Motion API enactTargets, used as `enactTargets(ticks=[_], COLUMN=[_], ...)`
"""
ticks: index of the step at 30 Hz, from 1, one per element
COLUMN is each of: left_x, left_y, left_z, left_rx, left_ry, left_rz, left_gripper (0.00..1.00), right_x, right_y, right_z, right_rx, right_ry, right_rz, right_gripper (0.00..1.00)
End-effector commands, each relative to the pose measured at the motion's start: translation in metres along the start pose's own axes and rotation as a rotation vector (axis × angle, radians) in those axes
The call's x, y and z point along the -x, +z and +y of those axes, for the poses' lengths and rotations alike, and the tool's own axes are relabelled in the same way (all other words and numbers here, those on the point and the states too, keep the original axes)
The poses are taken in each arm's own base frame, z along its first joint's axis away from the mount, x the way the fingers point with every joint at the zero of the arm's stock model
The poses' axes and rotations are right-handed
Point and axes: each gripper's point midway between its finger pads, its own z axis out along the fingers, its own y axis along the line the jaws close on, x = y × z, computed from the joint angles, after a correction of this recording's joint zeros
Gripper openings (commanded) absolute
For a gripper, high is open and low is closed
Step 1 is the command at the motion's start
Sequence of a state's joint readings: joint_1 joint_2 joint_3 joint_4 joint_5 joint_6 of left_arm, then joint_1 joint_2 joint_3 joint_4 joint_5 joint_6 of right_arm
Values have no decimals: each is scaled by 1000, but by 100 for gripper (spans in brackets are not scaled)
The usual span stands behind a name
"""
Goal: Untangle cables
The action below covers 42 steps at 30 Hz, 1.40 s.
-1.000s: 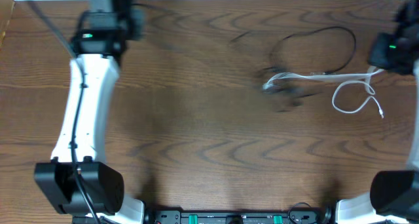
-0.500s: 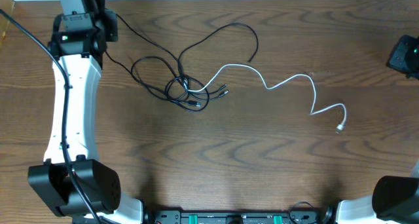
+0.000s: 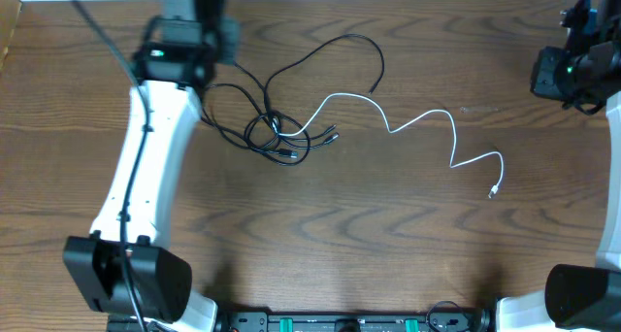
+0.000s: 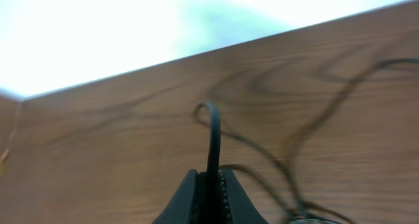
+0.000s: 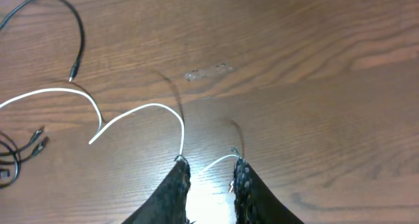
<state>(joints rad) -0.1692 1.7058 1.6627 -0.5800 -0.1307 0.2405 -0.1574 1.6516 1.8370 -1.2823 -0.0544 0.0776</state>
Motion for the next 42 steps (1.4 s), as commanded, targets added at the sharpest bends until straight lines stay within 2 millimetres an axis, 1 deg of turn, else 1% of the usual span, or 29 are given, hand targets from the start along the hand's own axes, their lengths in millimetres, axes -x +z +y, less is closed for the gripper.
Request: enactTargets(ticks=[1, 4, 7, 10, 13, 14, 18, 20, 22, 24, 29, 32, 34, 37, 40, 41, 42], left_x=[18, 28, 37, 48, 54, 56, 58, 58, 55, 54, 53, 48, 47, 48, 50, 51, 51], left_y=[-23, -43, -69, -105, -139, -154, -187, -198, -204, -205, -194, -192, -187, -173, -165, -163, -160], left_z=[-39, -76, -99, -121, -139, -146, -155, -158, -164, -165, -159, -169, -170, -156, -147, -144, -140], left_rx=[-66, -127, -125, -113, -146, -169, -212, -239, -287, -312, -306, -419, -474, -458, -474, -484, -480], left_ry=[63, 122, 184, 256, 280, 288, 298, 310, 332, 327, 303, 311, 305, 274, 252, 245, 237], left_rz=[-59, -104, -154, -225, -291, -318, -374, -395, -402, -400, -375, -361, -351, -331, -328, -329, -328], left_gripper=[7, 7, 7, 7, 7, 7, 8, 7, 7, 8, 8, 7, 7, 8, 8, 15, 36], right_x=[0, 0, 0, 0, -1, -1, -1, -1, -1, -1, -2, -3, -3, -3, -3, -3, -4], right_y=[-2, -2, 0, 5, 10, 12, 13, 13, 13, 13, 13, 13, 13, 13, 13, 13, 13], right_z=[3, 2, 2, -2, -3, -3, -3, -3, -2, -1, -2, -2, -2, -2, 0, 4, 10], right_rx=[5, 4, 2, -22, -24, -25, -25, -24, -21, -17, -18, -18, -18, -18, -13, 5, 37], right_ry=[-23, -21, -21, -20, -19, -19, -19, -19, -18, -19, -19, -19, -19, -19, -22, -33, -53], right_rz=[-7, -6, 1, 12, 24, 29, 32, 33, 34, 34, 38, 38, 38, 38, 38, 40, 42], right_gripper=[17, 16, 16, 15, 14, 14, 13, 13, 13, 13, 13, 13, 13, 13, 14, 20, 30])
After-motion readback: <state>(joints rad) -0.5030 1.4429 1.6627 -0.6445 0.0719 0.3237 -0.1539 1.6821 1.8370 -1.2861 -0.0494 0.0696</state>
